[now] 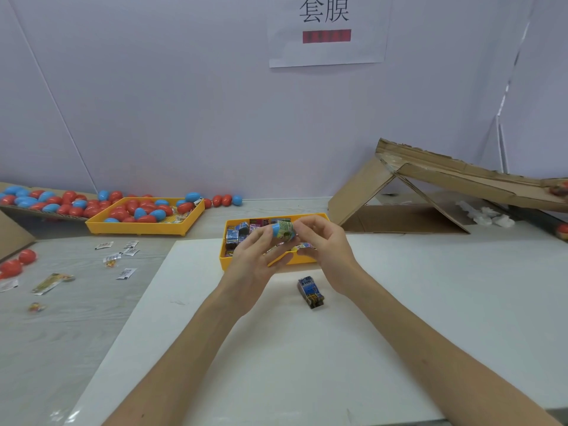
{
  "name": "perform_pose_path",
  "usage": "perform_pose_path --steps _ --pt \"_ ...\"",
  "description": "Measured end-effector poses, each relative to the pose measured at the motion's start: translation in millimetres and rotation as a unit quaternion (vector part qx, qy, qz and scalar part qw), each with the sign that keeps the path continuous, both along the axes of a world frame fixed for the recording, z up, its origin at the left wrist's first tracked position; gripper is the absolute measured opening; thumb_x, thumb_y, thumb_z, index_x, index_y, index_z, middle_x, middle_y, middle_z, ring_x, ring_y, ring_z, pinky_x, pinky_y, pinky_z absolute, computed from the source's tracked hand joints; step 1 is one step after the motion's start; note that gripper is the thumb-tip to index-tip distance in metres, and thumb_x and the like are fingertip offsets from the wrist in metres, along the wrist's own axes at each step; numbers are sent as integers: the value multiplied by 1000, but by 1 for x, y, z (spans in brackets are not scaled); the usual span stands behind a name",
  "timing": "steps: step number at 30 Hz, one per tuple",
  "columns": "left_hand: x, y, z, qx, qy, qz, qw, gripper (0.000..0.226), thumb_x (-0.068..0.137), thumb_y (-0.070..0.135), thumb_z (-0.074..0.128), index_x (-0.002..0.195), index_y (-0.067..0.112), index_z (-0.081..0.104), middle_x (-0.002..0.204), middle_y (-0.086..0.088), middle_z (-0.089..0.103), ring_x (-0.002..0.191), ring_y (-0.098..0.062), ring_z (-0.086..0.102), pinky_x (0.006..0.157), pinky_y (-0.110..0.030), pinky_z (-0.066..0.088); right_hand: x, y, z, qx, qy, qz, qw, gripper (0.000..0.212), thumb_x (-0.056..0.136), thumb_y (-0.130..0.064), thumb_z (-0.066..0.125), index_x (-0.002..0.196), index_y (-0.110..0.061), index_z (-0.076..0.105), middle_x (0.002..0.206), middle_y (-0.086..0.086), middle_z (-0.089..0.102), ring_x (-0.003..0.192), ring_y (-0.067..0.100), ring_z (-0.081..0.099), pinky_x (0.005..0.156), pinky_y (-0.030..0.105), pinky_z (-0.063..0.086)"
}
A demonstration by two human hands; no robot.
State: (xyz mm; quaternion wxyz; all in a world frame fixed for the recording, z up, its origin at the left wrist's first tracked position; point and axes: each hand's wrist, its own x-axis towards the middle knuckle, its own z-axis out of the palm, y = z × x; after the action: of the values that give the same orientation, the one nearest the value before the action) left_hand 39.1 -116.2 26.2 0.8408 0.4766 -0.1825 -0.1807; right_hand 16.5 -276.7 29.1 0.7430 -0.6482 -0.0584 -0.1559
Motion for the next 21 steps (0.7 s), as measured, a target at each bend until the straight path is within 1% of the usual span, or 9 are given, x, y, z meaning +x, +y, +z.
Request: perform_pose_path --steps 1,4,7,10,12,14,16,19,21 --pt "0 0 0 1 0 1 1000 44 95 34 59 130 7 60 128 -13 69 120 -26 66 90 -31 58 0 0 0 -12 -3 -4 1000 3 92 -20 72 93 -18 71 89 -5 71 83 10 66 69 27 54" --pt "1 1 0 6 10 9 1000 43 91 36 64 124 9 63 126 -14 70 116 -25 68 88 -31 59 -1 2 1 -49 -16 -11 999 13 87 -18 77 97 -24 71 92 -8 73 85 11 69 69 25 55" --pt "2 0 -1 6 10 19 1000 37 93 35 64 121 11 62 125 -15 70 114 -25 70 86 -30 59 -2 3 1 -55 -35 -16 998 18 86 -16 78 101 -25 71 98 0 74 88 13 71 68 23 54" --pt "2 1 -1 7 -6 17 1000 33 98 29 59 130 21 60 124 -11 71 112 -25 70 86 -30 58 -2 4 1 -65 -59 -33 996 21 87 -14 78 104 -24 71 103 8 74 93 23 72 73 29 58" --pt "1 1 1 12 -19 15 1000 32 97 29 59 128 25 65 125 -7 71 112 -23 70 86 -29 58 -3 4 1 -77 -70 -38 994 21 87 -16 77 105 -27 72 102 6 74 92 23 71 74 30 58" --pt "-1 0 2 16 -27 18 999 29 98 28 57 124 22 68 125 -6 71 113 -22 70 88 -29 58 -3 3 1 -86 -72 -36 993 20 88 -18 77 104 -31 72 100 1 74 86 16 70 69 24 55" --pt "-2 0 2 20 -28 27 999 29 97 28 57 124 18 66 121 -8 73 112 -22 70 89 -28 58 -3 3 2 -93 -67 -29 993 20 90 -19 75 106 -30 71 98 -2 74 83 12 69 66 22 54" --pt "-2 0 2 24 -28 38 999 34 92 30 61 121 13 64 115 -9 75 109 -24 71 87 -29 59 -2 3 1 -95 -61 -24 993 18 91 -19 73 108 -26 70 100 0 74 83 10 69 64 22 54" --pt "-2 -1 2 27 -30 44 998 35 92 30 60 121 9 62 116 -12 74 109 -25 72 89 -30 58 -2 2 1 -95 -60 -24 993 18 92 -19 73 109 -22 71 101 0 75 85 10 70 65 23 54"
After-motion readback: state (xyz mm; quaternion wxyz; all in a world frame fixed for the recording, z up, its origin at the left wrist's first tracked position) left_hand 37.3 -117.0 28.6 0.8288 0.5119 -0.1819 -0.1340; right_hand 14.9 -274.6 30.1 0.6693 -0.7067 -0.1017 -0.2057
